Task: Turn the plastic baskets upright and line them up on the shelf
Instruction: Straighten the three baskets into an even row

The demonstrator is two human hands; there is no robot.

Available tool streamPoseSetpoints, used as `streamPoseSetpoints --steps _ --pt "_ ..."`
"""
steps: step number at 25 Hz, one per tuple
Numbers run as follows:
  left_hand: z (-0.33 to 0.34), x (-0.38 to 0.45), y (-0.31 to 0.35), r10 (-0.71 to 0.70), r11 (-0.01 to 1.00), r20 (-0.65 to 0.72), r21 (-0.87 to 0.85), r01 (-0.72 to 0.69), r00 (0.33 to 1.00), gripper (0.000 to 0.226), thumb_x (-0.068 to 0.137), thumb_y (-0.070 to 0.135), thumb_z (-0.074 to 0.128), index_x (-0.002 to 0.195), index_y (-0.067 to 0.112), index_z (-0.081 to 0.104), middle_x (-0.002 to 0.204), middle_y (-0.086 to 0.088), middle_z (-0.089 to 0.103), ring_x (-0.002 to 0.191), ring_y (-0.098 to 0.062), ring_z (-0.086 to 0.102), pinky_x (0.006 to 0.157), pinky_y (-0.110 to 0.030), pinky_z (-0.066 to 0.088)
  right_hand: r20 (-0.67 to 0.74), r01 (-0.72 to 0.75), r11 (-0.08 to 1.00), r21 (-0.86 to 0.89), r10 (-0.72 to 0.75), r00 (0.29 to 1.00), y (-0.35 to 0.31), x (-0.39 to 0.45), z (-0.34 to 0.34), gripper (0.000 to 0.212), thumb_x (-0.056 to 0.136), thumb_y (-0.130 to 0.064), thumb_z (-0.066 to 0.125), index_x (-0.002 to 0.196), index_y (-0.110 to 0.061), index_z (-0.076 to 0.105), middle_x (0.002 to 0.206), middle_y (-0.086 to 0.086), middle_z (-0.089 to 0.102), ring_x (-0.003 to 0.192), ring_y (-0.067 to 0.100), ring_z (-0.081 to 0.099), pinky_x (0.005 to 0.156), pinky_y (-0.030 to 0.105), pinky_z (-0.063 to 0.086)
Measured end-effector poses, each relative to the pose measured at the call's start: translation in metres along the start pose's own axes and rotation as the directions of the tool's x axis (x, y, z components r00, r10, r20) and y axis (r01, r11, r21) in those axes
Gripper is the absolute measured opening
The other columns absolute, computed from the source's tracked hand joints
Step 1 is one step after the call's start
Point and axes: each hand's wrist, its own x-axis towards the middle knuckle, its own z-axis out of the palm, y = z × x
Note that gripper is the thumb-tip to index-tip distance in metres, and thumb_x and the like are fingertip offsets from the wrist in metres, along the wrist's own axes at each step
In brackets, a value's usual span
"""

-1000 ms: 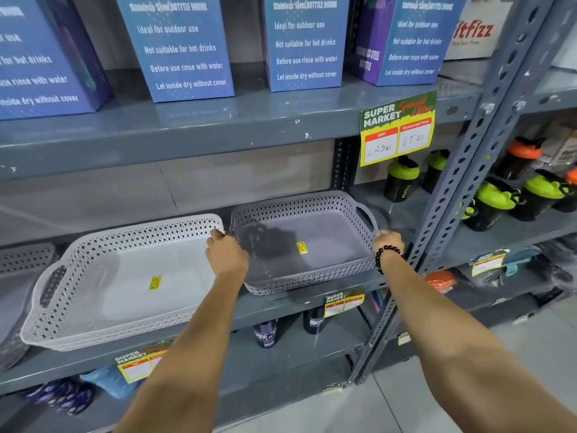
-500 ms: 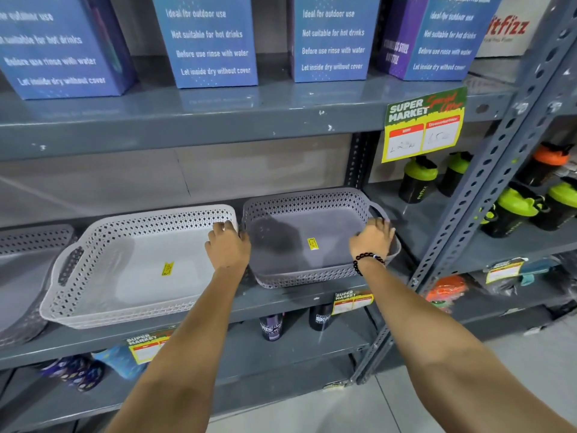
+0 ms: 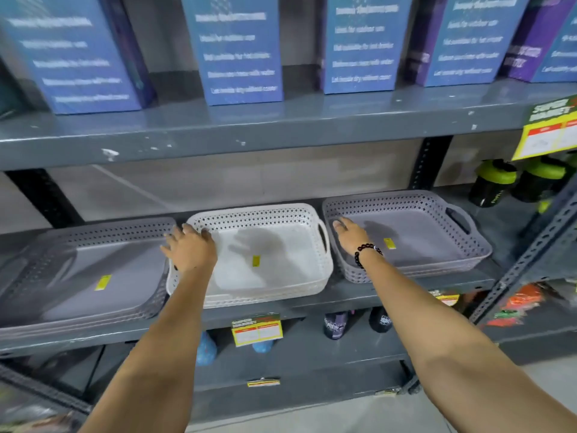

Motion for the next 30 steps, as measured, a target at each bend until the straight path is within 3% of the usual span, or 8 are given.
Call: streamPoseSetpoints --steps 2,5,8,12,15,19,23,30 --pt "-0.007 0.015 -0.026 -0.058 0.998 0.054 -0.015 0.059 0.997 0.052 0.098 0.033 0.033 0.140 0.003 0.037 0.149 -0.021 0.033 0.141 -0.038 0.024 0.115 -0.055 0.019 0.013 -0.020 1.000 -0.015 0.020 1.000 -0.007 -0.003 0.012 0.051 0.101 -0.033 0.030 0.148 -0.013 0.029 0.154 0.013 0.032 0.141 0.033 0.030 0.115 0.037 0.024" --pt "-0.007 0.021 -0.046 -0.056 0.994 0.149 -0.085 0.070 0.987 0.044 0.100 0.030 0.030 0.137 0.008 0.039 0.138 -0.022 0.044 0.127 -0.041 0.043 0.106 -0.053 0.037 0.018 -0.026 0.998 -0.058 0.028 0.999 -0.005 -0.007 0.027 0.049 0.101 -0.030 0.030 0.148 -0.014 0.028 0.152 0.016 0.033 0.140 0.034 0.032 0.115 0.041 0.026" --pt "-0.004 0.017 -0.047 -0.023 0.991 0.169 -0.124 0.045 0.985 0.042 0.102 0.023 0.029 0.142 0.016 0.038 0.130 -0.022 0.055 0.114 -0.040 0.056 0.091 -0.046 0.048 -0.045 -0.018 0.993 -0.119 0.012 0.999 -0.002 -0.010 0.034 0.044 0.101 -0.025 0.031 0.141 -0.010 0.040 0.140 0.019 0.050 0.124 0.032 0.049 0.108 0.045 0.038" --pt "-0.005 0.019 -0.046 -0.058 0.988 0.132 -0.138 0.076 0.990 0.047 0.097 0.005 0.035 0.141 0.019 0.042 0.120 -0.021 0.063 0.106 -0.038 0.062 0.080 -0.041 0.052 -0.148 -0.014 0.974 -0.225 -0.020 0.989 -0.001 -0.010 0.035 0.041 0.100 -0.024 0.033 0.126 -0.001 0.054 0.133 0.021 0.055 0.121 0.037 0.051 0.101 0.044 0.043" --pt "-0.008 0.021 -0.052 -0.025 0.989 0.130 -0.140 0.044 0.991 0.047 0.097 0.004 0.035 0.141 0.021 0.042 0.116 -0.023 0.065 0.103 -0.039 0.062 0.069 -0.038 0.046 -0.218 -0.018 0.948 -0.318 -0.055 0.974 -0.003 -0.009 0.034 0.038 0.098 -0.027 0.035 0.111 -0.001 0.060 0.112 0.023 0.065 0.103 0.038 0.060 0.083 0.041 0.052" --pt "-0.010 0.019 -0.061 0.096 0.994 0.142 -0.074 -0.086 0.985 0.044 0.102 0.015 0.030 0.146 0.019 0.034 0.117 -0.024 0.064 0.105 -0.039 0.061 0.072 -0.040 0.048 -0.124 0.096 0.878 -0.469 -0.173 0.977 -0.009 -0.006 0.035 0.047 0.099 -0.019 0.035 0.144 -0.008 0.031 0.118 0.025 0.063 0.104 0.037 0.062 0.083 0.042 0.052" --pt "-0.010 0.017 -0.069 0.189 0.979 0.193 0.035 -0.199 0.963 0.050 0.103 0.019 0.025 0.151 0.020 0.016 0.116 -0.024 0.062 0.102 -0.039 0.060 0.073 -0.042 0.048 0.021 0.142 0.757 -0.638 -0.168 0.986 -0.011 0.000 0.042 0.065 0.093 -0.001 0.036 0.150 -0.001 0.005 0.139 0.022 0.047 0.113 0.033 0.058 0.085 0.040 0.052" --pt "-0.007 0.018 -0.067 0.219 0.973 0.172 0.034 -0.228 0.960 0.052 0.099 0.010 0.030 0.150 0.015 0.021 0.113 -0.025 0.063 0.096 -0.041 0.062 0.078 -0.046 0.050 -0.034 0.133 0.675 -0.726 -0.228 0.973 -0.010 0.005 0.043 0.064 0.088 0.008 0.036 0.148 0.000 0.016 0.111 0.022 0.067 0.098 0.033 0.066 0.070 0.037 0.054"
